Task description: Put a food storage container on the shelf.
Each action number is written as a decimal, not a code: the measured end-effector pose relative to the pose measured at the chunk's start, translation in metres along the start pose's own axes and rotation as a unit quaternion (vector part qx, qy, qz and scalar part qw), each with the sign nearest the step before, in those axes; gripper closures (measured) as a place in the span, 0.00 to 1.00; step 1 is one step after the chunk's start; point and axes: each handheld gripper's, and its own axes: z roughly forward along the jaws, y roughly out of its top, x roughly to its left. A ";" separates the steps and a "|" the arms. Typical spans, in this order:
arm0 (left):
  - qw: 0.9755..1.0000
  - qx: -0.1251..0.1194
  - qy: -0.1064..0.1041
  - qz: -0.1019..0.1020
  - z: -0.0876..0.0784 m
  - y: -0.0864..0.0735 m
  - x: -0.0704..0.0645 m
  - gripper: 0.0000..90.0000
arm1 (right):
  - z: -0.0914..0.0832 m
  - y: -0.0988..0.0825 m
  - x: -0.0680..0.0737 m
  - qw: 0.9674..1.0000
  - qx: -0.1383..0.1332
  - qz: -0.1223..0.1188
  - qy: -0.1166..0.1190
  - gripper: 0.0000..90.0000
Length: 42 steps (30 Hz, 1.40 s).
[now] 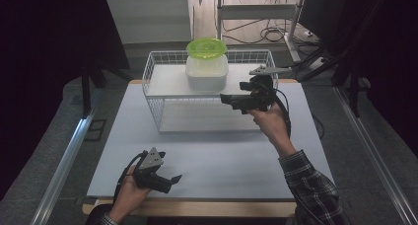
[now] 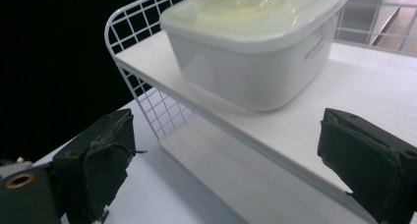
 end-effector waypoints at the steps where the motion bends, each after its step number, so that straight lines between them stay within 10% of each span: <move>1: 1.000 0.000 0.000 0.000 0.000 0.000 0.000 0.01 | 0.000 -0.002 0.000 1.000 0.000 -0.004 0.000 0.08; 42: 1.000 -0.006 0.000 0.000 0.000 -0.001 0.000 0.01 | -0.022 -0.123 0.006 0.997 0.048 -0.049 -0.032 0.03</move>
